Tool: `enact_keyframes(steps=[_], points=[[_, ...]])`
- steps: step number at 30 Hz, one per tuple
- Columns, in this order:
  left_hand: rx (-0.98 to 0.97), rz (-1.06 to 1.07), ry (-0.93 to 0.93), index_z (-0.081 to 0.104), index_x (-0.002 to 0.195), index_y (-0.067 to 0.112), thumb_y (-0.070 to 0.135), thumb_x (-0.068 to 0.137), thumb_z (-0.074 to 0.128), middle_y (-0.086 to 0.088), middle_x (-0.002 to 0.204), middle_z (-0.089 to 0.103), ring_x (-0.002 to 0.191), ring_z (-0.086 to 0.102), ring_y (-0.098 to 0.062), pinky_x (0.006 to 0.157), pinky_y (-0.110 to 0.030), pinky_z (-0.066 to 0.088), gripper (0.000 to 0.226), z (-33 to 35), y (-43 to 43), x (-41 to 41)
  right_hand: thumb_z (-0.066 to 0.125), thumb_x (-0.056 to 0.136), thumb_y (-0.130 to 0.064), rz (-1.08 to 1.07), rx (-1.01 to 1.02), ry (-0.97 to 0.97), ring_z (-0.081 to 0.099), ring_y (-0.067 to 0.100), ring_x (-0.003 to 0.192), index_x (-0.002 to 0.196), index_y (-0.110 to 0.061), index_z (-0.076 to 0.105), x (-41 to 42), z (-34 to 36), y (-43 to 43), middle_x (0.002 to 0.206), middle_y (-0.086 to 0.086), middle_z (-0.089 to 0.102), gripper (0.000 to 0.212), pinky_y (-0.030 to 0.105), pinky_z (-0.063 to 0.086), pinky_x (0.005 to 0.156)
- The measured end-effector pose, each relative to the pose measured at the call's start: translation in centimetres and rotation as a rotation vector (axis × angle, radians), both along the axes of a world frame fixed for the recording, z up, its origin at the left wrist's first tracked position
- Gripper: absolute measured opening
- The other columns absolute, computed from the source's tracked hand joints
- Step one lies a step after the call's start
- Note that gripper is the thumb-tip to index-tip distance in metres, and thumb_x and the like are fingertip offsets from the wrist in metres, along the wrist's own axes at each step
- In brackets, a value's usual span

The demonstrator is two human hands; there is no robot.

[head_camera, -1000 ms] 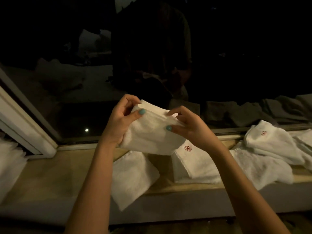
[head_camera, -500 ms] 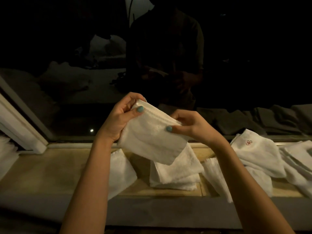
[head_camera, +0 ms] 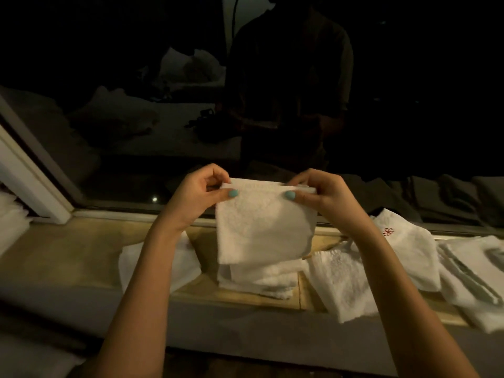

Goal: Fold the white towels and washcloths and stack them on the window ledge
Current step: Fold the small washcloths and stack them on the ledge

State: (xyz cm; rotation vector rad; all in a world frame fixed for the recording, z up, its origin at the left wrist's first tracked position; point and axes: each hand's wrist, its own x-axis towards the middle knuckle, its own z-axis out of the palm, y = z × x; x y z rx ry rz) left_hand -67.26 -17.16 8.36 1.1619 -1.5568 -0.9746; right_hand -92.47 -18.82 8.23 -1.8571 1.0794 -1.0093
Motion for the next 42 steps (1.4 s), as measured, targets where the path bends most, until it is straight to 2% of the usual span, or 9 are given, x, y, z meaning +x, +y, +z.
enact_keyframes(steps=[5, 10, 14, 16, 23, 25, 30, 36, 42], points=[[0.123, -0.043, 0.068, 0.059, 0.076, 0.01, 0.002, 0.073, 0.069, 0.002, 0.095, 0.068, 0.082, 0.067, -0.005, 0.067, -0.02, 0.054, 0.014, -1.5, 1.5, -0.2, 0.069, 0.079, -0.032, 0.072, 0.122, 0.064, 0.06, 0.007, 0.065, 0.083, -0.018, 0.065, -1.0, -0.3, 0.9, 0.078, 0.002, 0.063, 0.015, 0.025, 0.053, 0.062], [0.153, 0.006, 0.047, 0.055, 0.08, 0.011, 0.005, 0.085, 0.064, 0.001, 0.086, 0.064, 0.078, 0.06, -0.003, 0.066, -0.016, 0.048, 0.011, -4.7, 0.1, 0.7, 0.065, 0.089, -0.018, 0.083, 0.18, 0.119, 0.052, -0.001, 0.056, 0.082, -0.018, 0.061, 0.4, -2.7, -1.5, 0.071, -0.004, 0.056, 0.008, 0.013, 0.043, 0.052], [0.125, 0.077, -0.135, 0.048, 0.078, 0.018, 0.004, 0.09, 0.06, 0.001, 0.071, 0.049, 0.067, 0.045, -0.007, 0.062, -0.024, 0.036, 0.022, -8.8, -2.9, 1.1, 0.064, 0.089, -0.012, 0.002, 0.238, 0.114, 0.057, 0.009, 0.069, 0.082, -0.016, 0.061, 2.3, -6.7, -4.4, 0.077, -0.002, 0.058, 0.009, 0.011, 0.047, 0.057], [0.096, 0.136, -0.177, 0.047, 0.076, 0.02, 0.003, 0.09, 0.06, 0.002, 0.07, 0.047, 0.066, 0.043, -0.007, 0.063, -0.023, 0.036, 0.026, -10.0, -4.1, 1.1, 0.065, 0.089, -0.014, -0.078, 0.252, 0.09, 0.061, 0.015, 0.077, 0.092, -0.012, 0.063, 3.0, -8.5, -5.1, 0.082, -0.002, 0.059, 0.003, 0.013, 0.05, 0.061], [0.137, 0.28, -0.205, 0.051, 0.082, 0.019, 0.012, 0.09, 0.062, 0.004, 0.076, 0.051, 0.071, 0.048, -0.005, 0.065, -0.021, 0.038, 0.016, -12.0, -5.5, 0.5, 0.06, 0.091, -0.012, -0.007, 0.426, -0.002, 0.068, 0.02, 0.093, 0.136, -0.023, 0.046, 1.1, -9.1, -2.4, 0.106, 0.006, 0.064, 0.048, 0.033, 0.059, 0.079], [0.189, 0.3, -0.179, 0.054, 0.093, 0.016, 0.018, 0.091, 0.063, 0.003, 0.088, 0.057, 0.082, 0.054, -0.007, 0.071, -0.022, 0.042, 0.009, -12.3, -5.1, 0.4, 0.06, 0.091, -0.008, 0.012, 0.398, 0.074, 0.065, 0.02, 0.098, 0.133, -0.022, 0.051, 0.4, -9.2, -1.5, 0.11, 0.006, 0.062, 0.046, 0.032, 0.059, 0.079], [0.272, 0.22, -0.106, 0.055, 0.114, 0.024, 0.023, 0.088, 0.066, 0.004, 0.12, 0.054, 0.109, 0.053, -0.01, 0.088, -0.03, 0.048, 0.028, -11.7, -3.1, 0.6, 0.063, 0.088, -0.005, -0.079, 0.247, 0.271, 0.061, 0.022, 0.096, 0.122, -0.018, 0.062, 1.0, -9.9, -0.6, 0.107, 0.002, 0.059, 0.036, 0.031, 0.059, 0.073], [0.273, 0.235, -0.156, 0.057, 0.107, 0.019, 0.01, 0.087, 0.066, -0.002, 0.116, 0.057, 0.111, 0.059, -0.019, 0.09, -0.029, 0.049, 0.024, -10.0, -3.6, 2.3, 0.067, 0.087, -0.02, -0.194, 0.109, 0.346, 0.06, 0.024, 0.106, 0.129, -0.021, 0.057, 1.7, -9.2, -0.9, 0.125, 0.01, 0.057, 0.042, 0.036, 0.054, 0.088], [0.16, 0.408, -0.22, 0.059, 0.113, 0.016, 0.015, 0.089, 0.064, 0.002, 0.109, 0.061, 0.102, 0.058, -0.01, 0.085, -0.022, 0.046, 0.024, -9.9, 0.1, 6.3, 0.065, 0.09, -0.025, -0.107, -0.001, 0.27, 0.051, 0.013, 0.118, 0.14, -0.026, 0.045, 7.4, -5.3, -0.1, 0.13, 0.004, 0.055, 0.054, 0.021, 0.04, 0.092]])
